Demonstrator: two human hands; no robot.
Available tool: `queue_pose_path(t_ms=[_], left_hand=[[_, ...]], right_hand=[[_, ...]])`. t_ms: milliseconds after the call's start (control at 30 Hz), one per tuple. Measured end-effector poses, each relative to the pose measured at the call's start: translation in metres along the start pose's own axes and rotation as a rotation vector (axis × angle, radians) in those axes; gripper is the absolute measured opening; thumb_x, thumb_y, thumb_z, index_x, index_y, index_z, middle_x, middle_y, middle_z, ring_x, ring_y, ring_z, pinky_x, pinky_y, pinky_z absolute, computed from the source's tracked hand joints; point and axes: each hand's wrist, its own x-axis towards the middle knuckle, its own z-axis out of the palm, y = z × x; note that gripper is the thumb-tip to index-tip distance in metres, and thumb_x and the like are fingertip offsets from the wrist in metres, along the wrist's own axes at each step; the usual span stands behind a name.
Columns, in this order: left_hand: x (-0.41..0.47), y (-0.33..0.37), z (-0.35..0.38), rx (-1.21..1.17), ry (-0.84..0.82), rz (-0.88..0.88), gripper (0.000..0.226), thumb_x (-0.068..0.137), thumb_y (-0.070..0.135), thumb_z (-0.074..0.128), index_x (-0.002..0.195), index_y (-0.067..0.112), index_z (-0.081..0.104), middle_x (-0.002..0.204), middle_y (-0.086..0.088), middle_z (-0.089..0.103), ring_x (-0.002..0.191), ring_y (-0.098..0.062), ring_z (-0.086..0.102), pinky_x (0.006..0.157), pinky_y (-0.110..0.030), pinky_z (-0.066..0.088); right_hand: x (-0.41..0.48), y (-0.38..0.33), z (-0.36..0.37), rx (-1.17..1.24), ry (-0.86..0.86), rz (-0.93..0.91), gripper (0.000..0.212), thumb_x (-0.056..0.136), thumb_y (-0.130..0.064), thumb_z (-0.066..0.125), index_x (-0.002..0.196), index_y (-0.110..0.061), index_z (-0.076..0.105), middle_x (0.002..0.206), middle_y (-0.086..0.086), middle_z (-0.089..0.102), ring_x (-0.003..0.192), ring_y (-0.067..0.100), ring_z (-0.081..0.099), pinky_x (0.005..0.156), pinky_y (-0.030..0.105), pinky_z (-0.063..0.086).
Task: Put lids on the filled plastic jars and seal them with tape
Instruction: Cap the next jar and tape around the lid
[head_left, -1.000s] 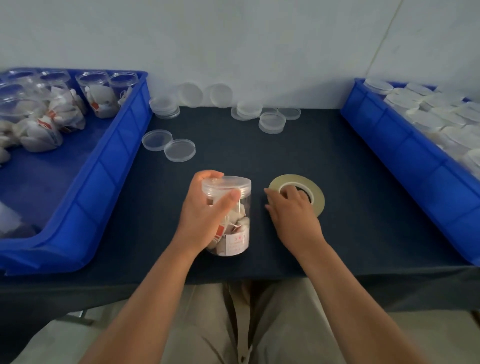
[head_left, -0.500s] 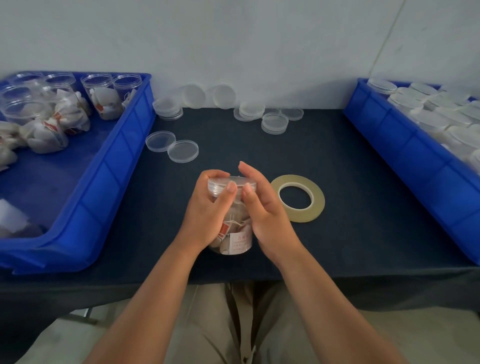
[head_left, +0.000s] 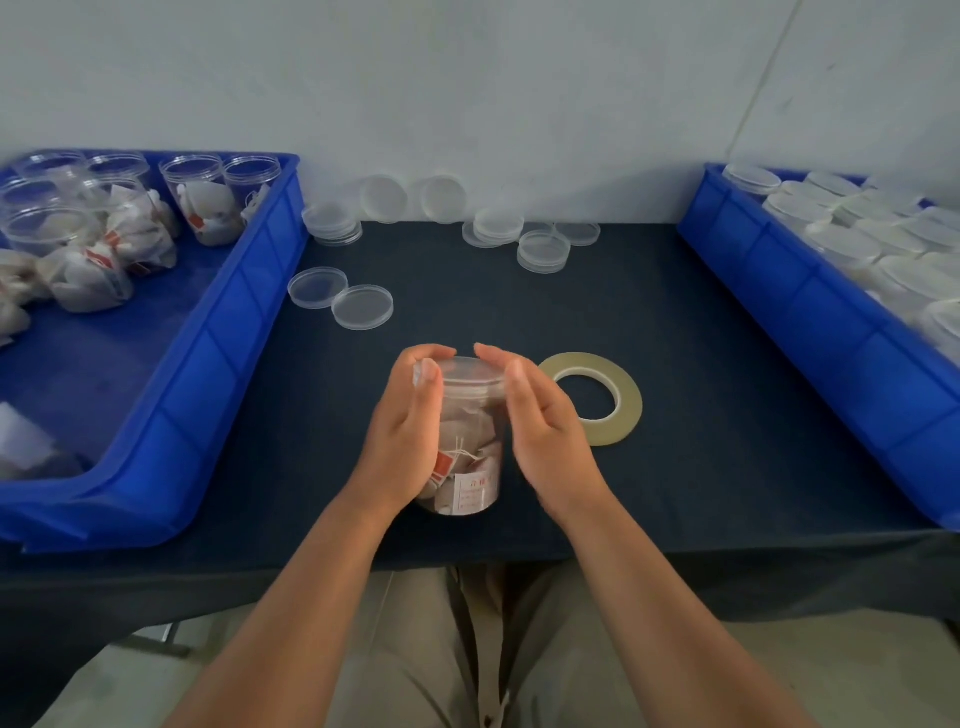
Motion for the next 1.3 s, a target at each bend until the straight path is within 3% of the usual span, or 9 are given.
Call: queue_pose_path(t_ms=[233,367,433,500,700,833,1000,1200,1300], left_hand=[[-0.021,0.0,0.007,-0.034,-0.057,0.035,0.052,0.11,0.053,0.019,0.15,0.035,0.048,0.13,0.011,0.069,0.122,-0.012,0.067,0.094,-0.02,0.054],[-0.024,-0.01,0.007,-0.032,-0.13,0.002,0.054,0.108,0.062,0.015,0.157,0.05,0.035,0.133,0.022,0.068,0.124,0.0,0.064,0.094,-0.011,0.05],[-0.02,-0.018,0.005,-0.085,-0.054,-0.054,0.068,0.096,0.079,0.015,0.149,0.049,0.046,0.131,0.013,0.069,0.121,-0.009,0.066,0.101,-0.028,0.052],[-0.015,-0.021,0.002,-0.167,0.057,-0.175,0.084,0.082,0.092,0.021,0.133,0.041,0.064,0.123,0.006,0.073,0.113,-0.017,0.069,0.102,-0.045,0.051],[-0.012,-0.031,-0.002,-0.136,0.091,-0.264,0.09,0.09,0.083,0.015,0.114,0.019,0.072,0.105,-0.003,0.078,0.097,-0.021,0.072,0.089,-0.043,0.049],[-0.009,-0.039,0.0,-0.097,0.066,-0.261,0.088,0.091,0.08,0.014,0.108,0.017,0.073,0.101,-0.004,0.078,0.095,-0.024,0.072,0.088,-0.043,0.048],[-0.008,-0.041,0.002,-0.116,0.071,-0.252,0.084,0.094,0.071,0.014,0.105,0.012,0.072,0.098,-0.004,0.078,0.093,-0.026,0.07,0.087,-0.043,0.048],[-0.009,-0.042,0.003,-0.055,0.04,-0.245,0.082,0.095,0.068,0.014,0.104,0.012,0.073,0.097,-0.001,0.078,0.09,-0.022,0.07,0.088,-0.04,0.047],[-0.009,-0.046,0.002,-0.028,0.026,-0.243,0.084,0.093,0.074,0.016,0.103,0.015,0.074,0.099,-0.003,0.078,0.094,-0.026,0.069,0.091,-0.044,0.047]], right_hand=[[-0.002,-0.031,-0.02,-0.785,-0.238,-0.068,0.105,0.071,-0.09,0.066,0.157,-0.041,0.031,0.151,-0.02,0.048,0.127,-0.007,0.045,0.1,0.018,0.042],[-0.009,-0.049,-0.037,-0.882,-0.324,-0.018,0.098,0.071,-0.086,0.069,0.154,-0.05,0.033,0.141,-0.027,0.05,0.12,-0.009,0.045,0.092,0.019,0.042],[-0.014,-0.057,-0.051,-0.889,-0.311,0.011,0.094,0.074,-0.078,0.072,0.154,-0.054,0.03,0.138,-0.028,0.048,0.122,-0.005,0.047,0.09,0.019,0.042],[-0.014,-0.07,-0.075,-0.951,-0.227,0.05,0.092,0.074,-0.075,0.072,0.153,-0.055,0.03,0.134,-0.03,0.046,0.12,-0.001,0.051,0.09,0.022,0.045],[-0.004,-0.126,-0.177,-1.082,0.257,-0.023,0.08,0.067,-0.086,0.064,0.135,-0.047,0.05,0.121,-0.023,0.053,0.099,-0.004,0.06,0.082,0.029,0.05],[0.006,-0.167,-0.256,-1.156,0.573,-0.006,0.086,0.07,-0.085,0.064,0.141,-0.038,0.051,0.127,-0.008,0.058,0.104,0.016,0.063,0.082,0.032,0.046],[0.0,-0.183,-0.34,-1.065,0.663,0.239,0.091,0.068,-0.088,0.066,0.143,-0.036,0.056,0.138,-0.006,0.06,0.11,0.027,0.069,0.093,0.042,0.054],[0.001,-0.165,-0.38,-0.96,0.667,0.356,0.059,0.071,-0.079,0.062,0.113,-0.039,0.07,0.107,-0.004,0.073,0.092,0.02,0.074,0.076,0.047,0.066],[0.012,-0.161,-0.383,-1.165,0.648,0.35,0.074,0.077,-0.082,0.056,0.135,-0.036,0.062,0.119,-0.006,0.066,0.087,0.015,0.069,0.081,0.047,0.06]])
